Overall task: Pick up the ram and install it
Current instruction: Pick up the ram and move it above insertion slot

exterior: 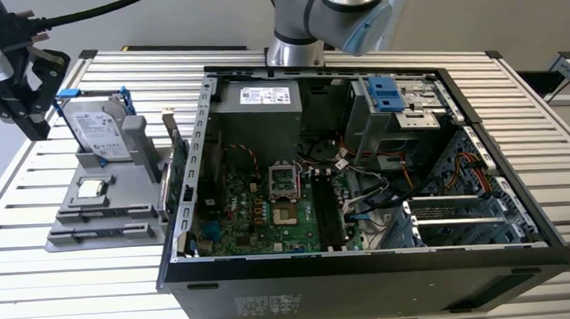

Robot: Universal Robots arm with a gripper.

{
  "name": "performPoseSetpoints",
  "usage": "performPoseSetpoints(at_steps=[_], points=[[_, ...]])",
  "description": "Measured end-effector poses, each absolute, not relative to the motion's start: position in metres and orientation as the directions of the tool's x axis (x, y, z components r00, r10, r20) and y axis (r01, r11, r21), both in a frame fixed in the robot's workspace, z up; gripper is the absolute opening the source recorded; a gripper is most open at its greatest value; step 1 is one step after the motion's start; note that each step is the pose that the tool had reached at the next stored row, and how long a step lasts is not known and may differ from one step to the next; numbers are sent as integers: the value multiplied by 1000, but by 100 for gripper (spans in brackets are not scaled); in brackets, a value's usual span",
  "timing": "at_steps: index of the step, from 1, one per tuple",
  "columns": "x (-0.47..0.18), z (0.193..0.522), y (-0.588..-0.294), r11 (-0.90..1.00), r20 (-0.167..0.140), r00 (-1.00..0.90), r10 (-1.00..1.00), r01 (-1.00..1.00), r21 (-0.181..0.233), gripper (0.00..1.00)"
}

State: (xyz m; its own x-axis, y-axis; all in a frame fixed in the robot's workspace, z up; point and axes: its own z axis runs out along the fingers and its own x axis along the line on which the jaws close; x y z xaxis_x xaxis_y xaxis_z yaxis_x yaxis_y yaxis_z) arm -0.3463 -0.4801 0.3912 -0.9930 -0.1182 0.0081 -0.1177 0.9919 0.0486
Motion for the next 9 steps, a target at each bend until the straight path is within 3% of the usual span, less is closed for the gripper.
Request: performPoseSetpoints(at_steps=[9], points=[[-347, 391, -480, 982, 8, -983, -183, -182, 49, 0]])
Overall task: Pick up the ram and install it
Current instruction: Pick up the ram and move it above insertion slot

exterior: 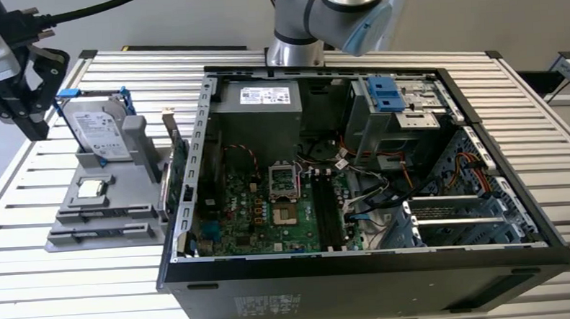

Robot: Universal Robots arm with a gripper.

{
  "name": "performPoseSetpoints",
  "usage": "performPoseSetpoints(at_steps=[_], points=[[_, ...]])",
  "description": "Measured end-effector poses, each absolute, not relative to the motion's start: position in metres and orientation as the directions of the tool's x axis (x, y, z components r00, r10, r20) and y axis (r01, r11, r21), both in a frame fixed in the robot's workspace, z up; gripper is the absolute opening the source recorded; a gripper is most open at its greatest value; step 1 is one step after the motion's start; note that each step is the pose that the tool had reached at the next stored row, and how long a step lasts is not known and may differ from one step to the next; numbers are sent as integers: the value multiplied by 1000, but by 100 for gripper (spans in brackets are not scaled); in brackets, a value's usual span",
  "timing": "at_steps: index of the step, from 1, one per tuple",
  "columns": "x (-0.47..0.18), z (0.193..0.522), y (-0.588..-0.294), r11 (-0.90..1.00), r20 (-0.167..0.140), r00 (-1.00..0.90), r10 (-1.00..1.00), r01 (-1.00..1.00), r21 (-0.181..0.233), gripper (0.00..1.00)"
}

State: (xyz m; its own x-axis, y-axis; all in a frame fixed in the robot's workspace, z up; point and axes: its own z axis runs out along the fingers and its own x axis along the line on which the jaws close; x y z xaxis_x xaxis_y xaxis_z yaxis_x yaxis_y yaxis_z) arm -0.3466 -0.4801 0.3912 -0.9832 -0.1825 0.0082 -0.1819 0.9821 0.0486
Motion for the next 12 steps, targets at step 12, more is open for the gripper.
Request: performPoseSetpoints(at_steps=[12], points=[[-347, 391, -480, 959, 8, -960, -280, -279, 49, 0]])
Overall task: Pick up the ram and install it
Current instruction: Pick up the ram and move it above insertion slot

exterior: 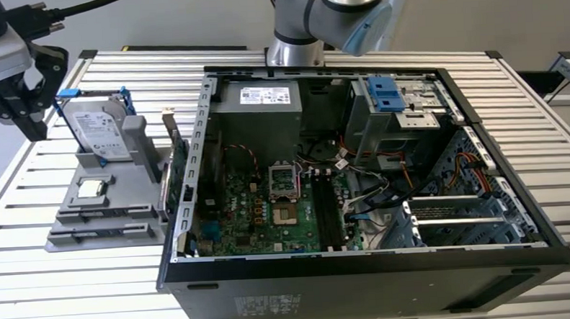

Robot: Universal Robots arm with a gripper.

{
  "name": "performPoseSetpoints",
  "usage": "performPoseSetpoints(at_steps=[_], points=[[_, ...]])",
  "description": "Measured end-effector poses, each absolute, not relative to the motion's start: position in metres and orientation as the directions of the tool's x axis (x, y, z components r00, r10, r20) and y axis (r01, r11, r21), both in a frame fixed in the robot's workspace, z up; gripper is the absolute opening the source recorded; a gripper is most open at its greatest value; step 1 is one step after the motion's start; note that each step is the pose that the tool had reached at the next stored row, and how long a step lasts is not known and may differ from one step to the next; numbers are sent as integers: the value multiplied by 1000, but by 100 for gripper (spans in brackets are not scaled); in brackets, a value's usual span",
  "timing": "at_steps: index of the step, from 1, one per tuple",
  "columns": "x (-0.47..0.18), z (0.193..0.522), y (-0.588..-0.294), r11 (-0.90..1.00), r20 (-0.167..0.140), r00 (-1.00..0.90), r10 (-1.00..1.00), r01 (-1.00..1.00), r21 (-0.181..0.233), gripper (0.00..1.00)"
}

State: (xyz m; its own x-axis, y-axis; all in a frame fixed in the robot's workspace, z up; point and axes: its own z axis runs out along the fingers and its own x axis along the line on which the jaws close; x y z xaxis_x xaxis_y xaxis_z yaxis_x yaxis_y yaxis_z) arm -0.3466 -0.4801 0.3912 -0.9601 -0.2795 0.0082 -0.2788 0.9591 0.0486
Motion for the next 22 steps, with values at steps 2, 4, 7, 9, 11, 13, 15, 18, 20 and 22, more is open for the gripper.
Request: performPoseSetpoints(at_steps=[2, 4, 7, 9, 11, 13, 15, 18, 20, 22], points=[[-347, 391, -480, 954, 8, -955, -296, -296, 49, 0], [-347, 391, -480, 949, 8, -950, -313, -312, 49, 0], [-347, 391, -480, 940, 8, -941, -338, -337, 49, 0], [-347, 391, -480, 935, 8, -935, -353, -353, 49, 0], [-347, 391, -480, 928, 8, -929, -370, -369, 49, 0], [-347, 391, -480, 922, 8, -923, -385, -384, 49, 0], [-347, 391, -480, 915, 8, -916, -401, -400, 49, 0], [-347, 391, -480, 904, 8, -905, -425, -425, 49, 0], [-347, 391, -480, 896, 8, -897, -442, -441, 49, 0], [-347, 391, -480, 888, 8, -889, -459, -458, 49, 0]])
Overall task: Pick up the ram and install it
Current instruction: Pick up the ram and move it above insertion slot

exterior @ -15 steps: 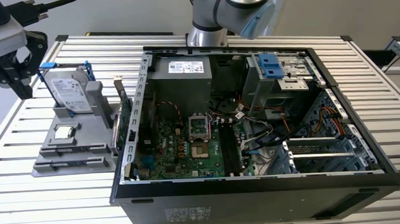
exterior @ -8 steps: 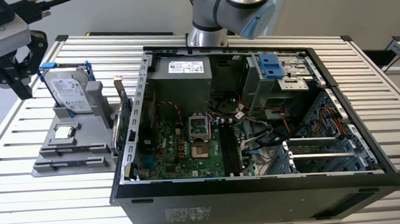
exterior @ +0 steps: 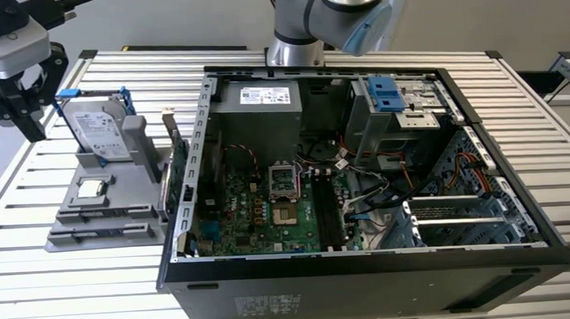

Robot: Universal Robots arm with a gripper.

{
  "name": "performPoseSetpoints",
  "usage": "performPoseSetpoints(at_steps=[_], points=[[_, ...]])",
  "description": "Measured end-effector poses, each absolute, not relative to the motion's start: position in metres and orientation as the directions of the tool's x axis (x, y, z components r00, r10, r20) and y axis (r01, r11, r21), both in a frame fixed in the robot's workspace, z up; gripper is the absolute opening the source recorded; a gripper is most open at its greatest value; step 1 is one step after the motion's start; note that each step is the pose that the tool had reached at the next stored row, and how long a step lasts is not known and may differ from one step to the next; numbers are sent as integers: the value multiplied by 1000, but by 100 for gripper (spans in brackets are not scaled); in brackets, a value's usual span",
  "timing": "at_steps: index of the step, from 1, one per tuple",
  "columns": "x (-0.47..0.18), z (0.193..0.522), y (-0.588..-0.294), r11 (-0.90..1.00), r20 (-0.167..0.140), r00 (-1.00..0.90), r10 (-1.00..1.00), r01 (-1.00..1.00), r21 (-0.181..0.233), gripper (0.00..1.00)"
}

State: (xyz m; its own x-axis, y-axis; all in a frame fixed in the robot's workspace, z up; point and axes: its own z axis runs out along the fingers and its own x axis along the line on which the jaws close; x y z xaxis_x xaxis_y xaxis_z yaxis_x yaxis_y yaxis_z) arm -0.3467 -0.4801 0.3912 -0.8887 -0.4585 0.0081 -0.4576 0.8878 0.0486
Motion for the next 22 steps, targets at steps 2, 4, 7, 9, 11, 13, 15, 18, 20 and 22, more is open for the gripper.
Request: performPoseSetpoints(at_steps=[2, 4, 7, 9, 11, 13, 15, 18, 20, 22], points=[[-347, 391, -480, 879, 8, -880, -475, -474, 49, 0], [-347, 391, -480, 870, 8, -871, -492, -491, 49, 0], [-347, 391, -480, 856, 8, -856, -516, -515, 49, 0], [-347, 391, -480, 845, 8, -846, -533, -532, 49, 0], [-347, 391, -480, 834, 8, -835, -550, -549, 49, 0], [-347, 391, -480, 823, 8, -824, -567, -566, 49, 0], [-347, 391, -480, 810, 8, -811, -585, -584, 49, 0], [-347, 391, -480, 777, 8, -777, -629, -628, 49, 0], [-347, 391, -480, 768, 8, -768, -640, -639, 49, 0], [-347, 391, -480, 758, 8, -759, -651, -650, 49, 0]])
